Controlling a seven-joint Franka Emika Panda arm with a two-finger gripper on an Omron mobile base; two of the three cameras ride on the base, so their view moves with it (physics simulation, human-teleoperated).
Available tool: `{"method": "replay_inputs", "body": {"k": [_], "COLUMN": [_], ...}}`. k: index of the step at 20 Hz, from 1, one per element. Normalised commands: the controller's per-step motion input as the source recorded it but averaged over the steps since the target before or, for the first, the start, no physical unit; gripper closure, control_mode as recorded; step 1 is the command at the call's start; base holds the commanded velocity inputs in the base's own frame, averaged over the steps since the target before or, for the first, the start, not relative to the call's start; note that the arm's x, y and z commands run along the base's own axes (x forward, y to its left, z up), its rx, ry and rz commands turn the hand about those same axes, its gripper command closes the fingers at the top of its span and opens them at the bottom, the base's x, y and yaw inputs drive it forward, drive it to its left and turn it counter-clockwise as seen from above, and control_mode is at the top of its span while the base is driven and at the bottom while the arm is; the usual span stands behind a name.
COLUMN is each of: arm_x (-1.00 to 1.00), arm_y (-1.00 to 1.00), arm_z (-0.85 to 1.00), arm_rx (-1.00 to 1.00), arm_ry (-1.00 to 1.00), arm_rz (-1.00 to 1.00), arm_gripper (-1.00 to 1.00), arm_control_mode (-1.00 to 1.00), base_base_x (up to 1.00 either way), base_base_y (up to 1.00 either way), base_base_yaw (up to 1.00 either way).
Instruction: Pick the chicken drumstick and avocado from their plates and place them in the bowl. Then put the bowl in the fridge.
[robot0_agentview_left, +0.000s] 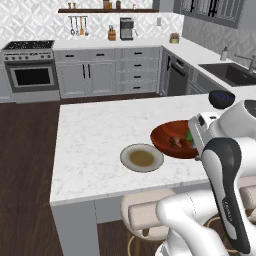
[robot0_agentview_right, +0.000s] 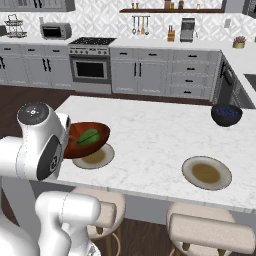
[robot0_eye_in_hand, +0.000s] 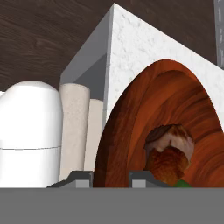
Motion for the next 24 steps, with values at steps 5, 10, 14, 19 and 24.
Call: {"method": "replay_inputs", "body": {"k": [5,10,14,19,24], "arm_x": [-0.43,0.06,0.37,0.42,0.06], "arm_y": [0.00,-0.02,-0.16,0.00,0.23], "arm_z": [-0.07,-0.06,-0.08,-0.48,-0.28], "arm_rx": [0.00,0.02,0.18,0.17,-0.01], "arm_ry": [-0.22,-0.31,-0.17,-0.18,-0.05], "arm_rz": [-0.08,-0.04,0.00,0.00,-0.03], "arm_gripper": [1.00,1.00,1.00,1.00,1.00], "arm_control_mode": [-1.00,-1.00,-1.00,-1.00,-1.00], "base_base_x": [0.00,0.00,0.00,0.00,0.00], "base_base_y": [0.00,0.00,0.00,0.00,0.00], "base_base_yaw": [0.00,0.00,0.00,0.00,0.00]}}
